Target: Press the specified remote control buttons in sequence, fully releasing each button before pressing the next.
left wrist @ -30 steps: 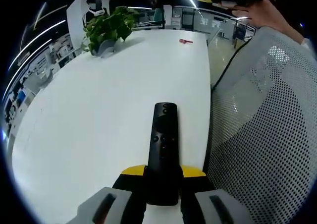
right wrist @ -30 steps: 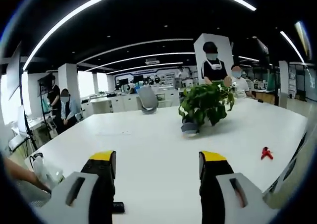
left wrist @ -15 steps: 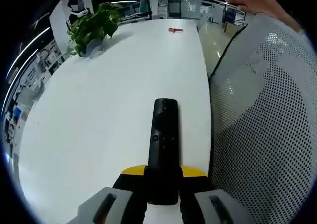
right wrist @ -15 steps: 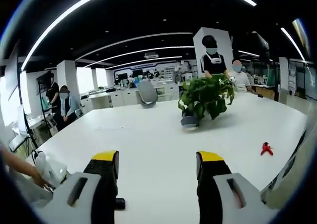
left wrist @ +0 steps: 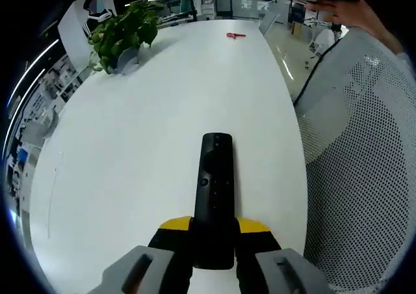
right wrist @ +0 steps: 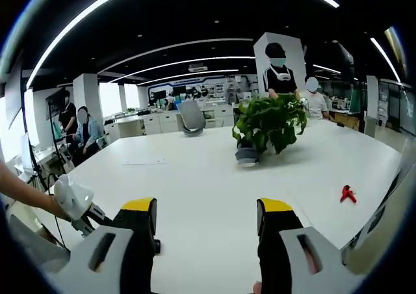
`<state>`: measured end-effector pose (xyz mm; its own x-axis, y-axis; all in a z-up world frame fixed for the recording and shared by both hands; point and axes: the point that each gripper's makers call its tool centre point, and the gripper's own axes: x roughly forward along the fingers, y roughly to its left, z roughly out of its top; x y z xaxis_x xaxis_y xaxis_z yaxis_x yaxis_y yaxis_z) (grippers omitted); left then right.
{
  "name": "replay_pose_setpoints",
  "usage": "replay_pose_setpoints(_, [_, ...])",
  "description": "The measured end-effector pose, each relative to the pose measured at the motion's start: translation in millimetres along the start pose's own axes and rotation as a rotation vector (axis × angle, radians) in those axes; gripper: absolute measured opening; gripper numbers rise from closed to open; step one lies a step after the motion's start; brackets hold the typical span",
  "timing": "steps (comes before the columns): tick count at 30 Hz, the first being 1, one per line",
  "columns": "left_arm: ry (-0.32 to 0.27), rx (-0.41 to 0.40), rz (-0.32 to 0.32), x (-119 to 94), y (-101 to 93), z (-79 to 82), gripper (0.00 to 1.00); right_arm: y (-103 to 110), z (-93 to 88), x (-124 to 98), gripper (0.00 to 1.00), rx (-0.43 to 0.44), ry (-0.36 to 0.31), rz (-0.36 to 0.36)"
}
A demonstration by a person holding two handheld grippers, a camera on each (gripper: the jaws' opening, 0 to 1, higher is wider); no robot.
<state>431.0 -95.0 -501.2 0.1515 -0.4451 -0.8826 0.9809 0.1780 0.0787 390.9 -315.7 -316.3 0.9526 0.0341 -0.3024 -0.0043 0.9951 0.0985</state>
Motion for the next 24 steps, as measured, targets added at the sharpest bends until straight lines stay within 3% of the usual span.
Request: replay_pose_setpoints(24, [0.052,0.133,0.066,-2,98.9,23.7,0.23,-3,-5.2,3,0.61,-0.008,0.027,-0.014])
